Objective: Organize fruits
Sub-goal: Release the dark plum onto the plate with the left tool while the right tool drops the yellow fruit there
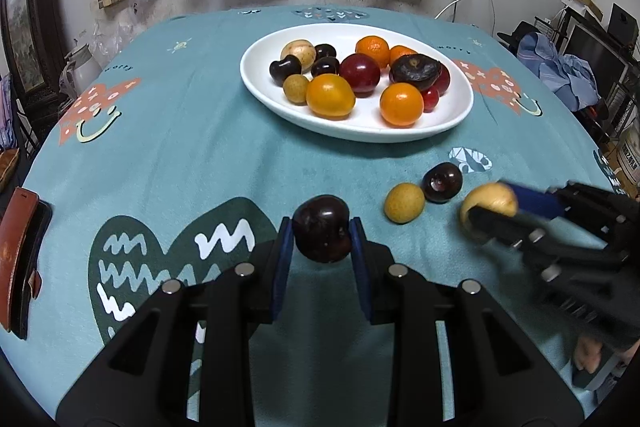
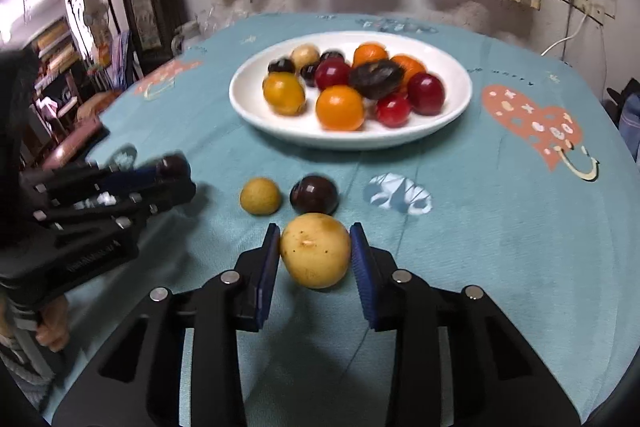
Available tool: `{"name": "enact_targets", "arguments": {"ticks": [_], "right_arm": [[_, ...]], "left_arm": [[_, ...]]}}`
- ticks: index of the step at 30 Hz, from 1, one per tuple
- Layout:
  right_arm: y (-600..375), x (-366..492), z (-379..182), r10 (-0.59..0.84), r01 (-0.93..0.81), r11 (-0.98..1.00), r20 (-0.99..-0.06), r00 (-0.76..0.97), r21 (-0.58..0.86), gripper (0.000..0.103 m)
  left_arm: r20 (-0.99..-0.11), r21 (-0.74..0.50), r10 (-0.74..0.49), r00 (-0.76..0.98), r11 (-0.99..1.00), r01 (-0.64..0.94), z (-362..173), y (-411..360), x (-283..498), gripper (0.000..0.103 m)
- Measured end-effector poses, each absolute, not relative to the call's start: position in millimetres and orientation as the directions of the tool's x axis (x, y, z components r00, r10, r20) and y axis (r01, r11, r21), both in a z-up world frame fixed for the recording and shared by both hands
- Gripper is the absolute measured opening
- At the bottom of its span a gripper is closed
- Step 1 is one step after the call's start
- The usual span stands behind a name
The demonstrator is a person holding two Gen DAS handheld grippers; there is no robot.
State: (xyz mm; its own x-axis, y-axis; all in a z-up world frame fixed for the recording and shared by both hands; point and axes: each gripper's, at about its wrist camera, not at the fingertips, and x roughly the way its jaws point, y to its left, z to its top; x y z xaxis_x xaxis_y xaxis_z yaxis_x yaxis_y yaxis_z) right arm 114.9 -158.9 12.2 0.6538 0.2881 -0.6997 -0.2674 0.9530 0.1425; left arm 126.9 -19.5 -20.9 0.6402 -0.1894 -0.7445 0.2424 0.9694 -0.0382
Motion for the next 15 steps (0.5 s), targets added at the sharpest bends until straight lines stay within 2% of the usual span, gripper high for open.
{"name": "enact_targets", "arguments": {"ticks": [3, 6, 10, 15], "right_arm": [[-176.5, 114.7, 45.4, 0.274, -0.220, 0.962, -0.627, 0.729, 0.163, 0.036], [-187.9, 133.6, 73.7, 0.238, -0.178, 0.971, -0.595, 0.767, 0.160, 0.036], [-191.1, 176.7, 84.8, 0.221, -0.158, 0.975, -0.601, 0.768, 0.157, 0.036], [-186.7, 238.3, 63.7, 0.208, -0.129, 0.977, -0.628, 0.750, 0.169, 0.036]], "left_arm": [[-0.741, -0.062, -0.206, 0.639, 0.969, 0.241, -12.3, -19.3, 136.2, 0.029], [-0.733, -0.028, -0.177, 0.657, 0.973, 0.231, 3.6, -23.5, 157.4, 0.029], [-0.724, -0.053, -0.185, 0.664, 0.975, 0.214, 20.1, -25.6, 194.8, 0.029], [-0.725, -0.068, -0.187, 0.663, 0.977, 0.202, 21.4, -32.2, 242.9, 0.029]]}}
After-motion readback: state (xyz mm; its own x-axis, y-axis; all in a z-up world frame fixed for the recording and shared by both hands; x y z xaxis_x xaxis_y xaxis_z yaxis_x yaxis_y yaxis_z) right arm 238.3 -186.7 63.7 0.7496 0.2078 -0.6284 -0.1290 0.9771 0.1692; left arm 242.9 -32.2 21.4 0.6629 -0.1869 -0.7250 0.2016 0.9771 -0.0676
